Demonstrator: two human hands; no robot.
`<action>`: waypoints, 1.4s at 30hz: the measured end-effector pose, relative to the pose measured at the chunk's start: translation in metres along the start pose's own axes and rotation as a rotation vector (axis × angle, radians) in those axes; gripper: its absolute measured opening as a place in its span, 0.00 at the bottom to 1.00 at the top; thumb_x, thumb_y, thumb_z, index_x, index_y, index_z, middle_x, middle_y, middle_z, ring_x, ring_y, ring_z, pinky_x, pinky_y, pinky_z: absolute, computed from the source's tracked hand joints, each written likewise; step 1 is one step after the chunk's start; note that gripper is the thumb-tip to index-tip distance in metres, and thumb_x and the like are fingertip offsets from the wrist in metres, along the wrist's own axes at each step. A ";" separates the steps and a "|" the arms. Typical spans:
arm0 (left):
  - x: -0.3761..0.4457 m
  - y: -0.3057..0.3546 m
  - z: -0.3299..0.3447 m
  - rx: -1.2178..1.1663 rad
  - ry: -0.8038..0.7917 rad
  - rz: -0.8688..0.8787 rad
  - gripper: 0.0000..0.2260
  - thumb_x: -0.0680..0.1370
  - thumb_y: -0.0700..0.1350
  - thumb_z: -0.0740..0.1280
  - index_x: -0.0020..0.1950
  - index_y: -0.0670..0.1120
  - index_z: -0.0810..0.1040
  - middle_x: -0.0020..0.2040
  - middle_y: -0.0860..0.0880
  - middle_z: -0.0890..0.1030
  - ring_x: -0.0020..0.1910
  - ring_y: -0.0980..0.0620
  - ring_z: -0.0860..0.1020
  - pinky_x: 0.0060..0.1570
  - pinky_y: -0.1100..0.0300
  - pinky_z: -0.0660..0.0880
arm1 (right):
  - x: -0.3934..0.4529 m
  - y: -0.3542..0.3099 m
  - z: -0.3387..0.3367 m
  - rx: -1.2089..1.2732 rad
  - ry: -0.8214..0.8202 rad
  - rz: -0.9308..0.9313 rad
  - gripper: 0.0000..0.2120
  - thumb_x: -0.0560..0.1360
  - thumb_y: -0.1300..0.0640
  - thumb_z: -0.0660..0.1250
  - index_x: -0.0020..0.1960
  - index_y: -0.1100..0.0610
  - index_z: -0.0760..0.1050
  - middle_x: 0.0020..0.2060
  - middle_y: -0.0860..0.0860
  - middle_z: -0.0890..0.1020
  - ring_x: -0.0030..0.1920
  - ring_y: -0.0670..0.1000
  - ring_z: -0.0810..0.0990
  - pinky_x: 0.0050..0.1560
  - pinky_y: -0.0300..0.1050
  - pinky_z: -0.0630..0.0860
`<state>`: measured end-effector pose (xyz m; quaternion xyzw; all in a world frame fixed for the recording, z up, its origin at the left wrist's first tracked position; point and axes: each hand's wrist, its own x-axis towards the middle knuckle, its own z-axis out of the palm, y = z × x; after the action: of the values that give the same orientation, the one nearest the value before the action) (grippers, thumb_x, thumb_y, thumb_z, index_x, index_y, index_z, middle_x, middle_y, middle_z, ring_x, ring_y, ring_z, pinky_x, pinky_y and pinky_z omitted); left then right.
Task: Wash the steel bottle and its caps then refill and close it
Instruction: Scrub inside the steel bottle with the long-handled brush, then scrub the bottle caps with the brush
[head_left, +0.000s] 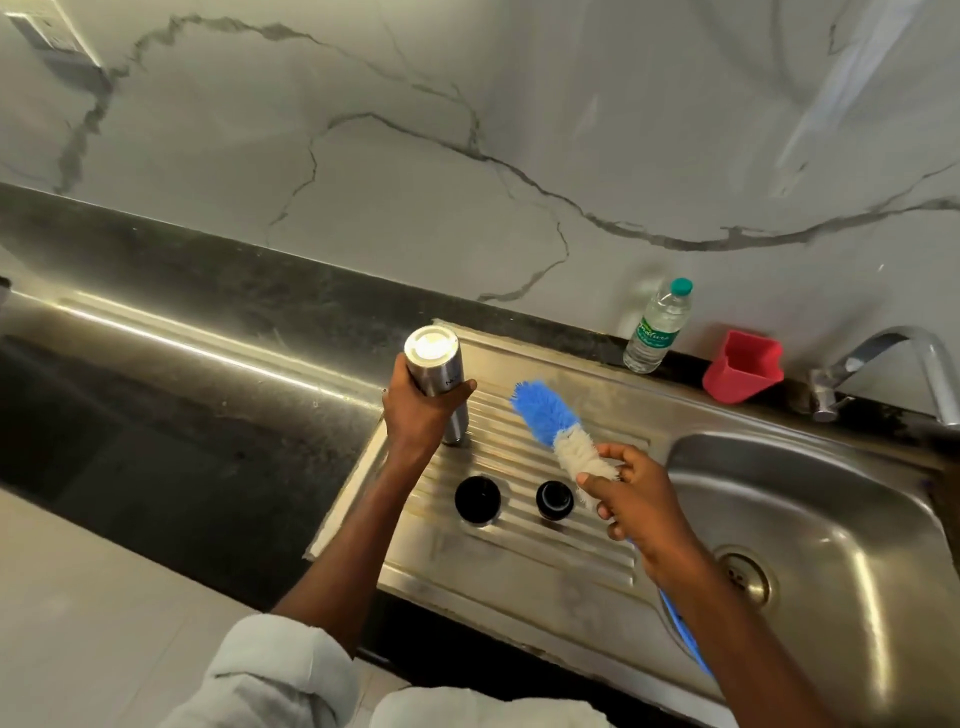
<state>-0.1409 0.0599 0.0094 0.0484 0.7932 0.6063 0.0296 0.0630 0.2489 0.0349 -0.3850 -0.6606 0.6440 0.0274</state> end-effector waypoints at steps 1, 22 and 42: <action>0.000 -0.001 0.000 0.002 -0.003 0.003 0.36 0.66 0.51 0.86 0.69 0.59 0.72 0.64 0.56 0.82 0.63 0.54 0.80 0.60 0.55 0.79 | 0.000 0.000 0.003 -0.002 0.000 0.003 0.16 0.76 0.62 0.73 0.60 0.50 0.76 0.48 0.56 0.84 0.30 0.48 0.74 0.24 0.39 0.67; -0.009 0.001 -0.001 0.080 -0.014 -0.012 0.46 0.66 0.56 0.85 0.77 0.53 0.65 0.70 0.51 0.78 0.66 0.50 0.77 0.64 0.49 0.78 | -0.008 0.009 0.010 0.040 -0.032 0.042 0.14 0.76 0.64 0.73 0.58 0.51 0.76 0.50 0.59 0.84 0.28 0.48 0.73 0.24 0.39 0.66; -0.128 -0.081 0.016 0.426 -0.277 -0.102 0.28 0.73 0.58 0.74 0.71 0.59 0.70 0.67 0.54 0.77 0.68 0.51 0.72 0.61 0.52 0.57 | -0.025 0.027 -0.027 -0.365 0.056 -0.234 0.24 0.71 0.56 0.76 0.64 0.43 0.74 0.47 0.44 0.82 0.43 0.48 0.83 0.44 0.55 0.82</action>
<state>-0.0158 0.0392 -0.0747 0.0961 0.8929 0.4107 0.1575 0.1072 0.2543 0.0274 -0.3222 -0.8054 0.4949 0.0501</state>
